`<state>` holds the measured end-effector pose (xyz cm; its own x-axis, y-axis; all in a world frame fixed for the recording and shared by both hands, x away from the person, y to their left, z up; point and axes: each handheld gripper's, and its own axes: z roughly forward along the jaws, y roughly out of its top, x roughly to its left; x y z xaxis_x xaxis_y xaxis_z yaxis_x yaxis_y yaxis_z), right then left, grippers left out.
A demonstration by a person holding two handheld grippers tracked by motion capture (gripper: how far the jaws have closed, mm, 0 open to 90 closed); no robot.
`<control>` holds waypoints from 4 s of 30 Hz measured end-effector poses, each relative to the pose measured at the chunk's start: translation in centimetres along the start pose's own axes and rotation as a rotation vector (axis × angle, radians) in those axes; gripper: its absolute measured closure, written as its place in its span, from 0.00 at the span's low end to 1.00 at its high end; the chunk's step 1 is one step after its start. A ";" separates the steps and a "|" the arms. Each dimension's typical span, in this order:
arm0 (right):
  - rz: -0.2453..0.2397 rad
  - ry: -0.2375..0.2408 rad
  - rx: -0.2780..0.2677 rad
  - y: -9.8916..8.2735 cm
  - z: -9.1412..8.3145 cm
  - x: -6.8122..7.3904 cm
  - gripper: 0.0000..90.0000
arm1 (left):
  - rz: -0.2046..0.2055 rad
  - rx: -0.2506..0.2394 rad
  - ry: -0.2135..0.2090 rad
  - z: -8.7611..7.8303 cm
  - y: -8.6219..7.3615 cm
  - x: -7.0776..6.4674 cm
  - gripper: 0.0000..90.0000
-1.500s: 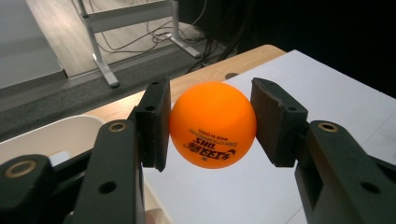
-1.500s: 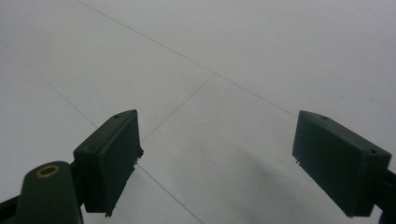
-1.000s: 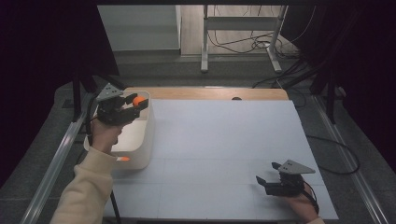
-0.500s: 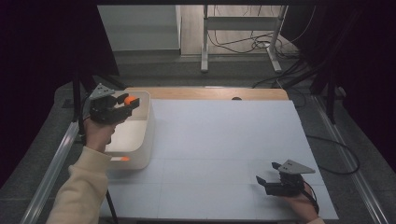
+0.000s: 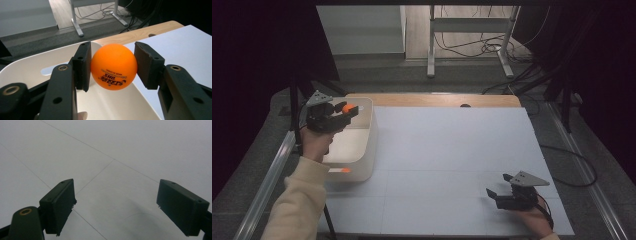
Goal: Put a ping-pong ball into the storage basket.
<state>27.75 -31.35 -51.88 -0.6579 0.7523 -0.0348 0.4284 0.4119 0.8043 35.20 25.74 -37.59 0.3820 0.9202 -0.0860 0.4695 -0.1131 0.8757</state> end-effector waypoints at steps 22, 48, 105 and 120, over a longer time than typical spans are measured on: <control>-0.004 0.003 0.002 0.0 0.0 0.0 0.17 | -0.049 0.257 0.087 4.4 -0.9 3.1 0.56; -0.004 0.003 0.001 0.0 -0.1 0.1 0.17 | -0.082 0.035 -0.109 1.3 0.3 -0.1 0.20; -0.005 -0.003 -0.010 -0.1 -0.3 0.1 0.17 | 0.203 -0.013 -0.406 -0.3 -10.7 -14.2 0.20; -0.030 0.025 -0.033 0.0 -0.4 0.4 0.17 | 0.154 0.062 -0.359 1.2 -15.0 -12.0 0.19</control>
<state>27.22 -31.30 -51.69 -0.6857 0.7266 -0.0442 0.3880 0.4163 0.8223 24.49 15.92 -50.21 0.7004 0.7025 -0.1260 0.4278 -0.2719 0.8620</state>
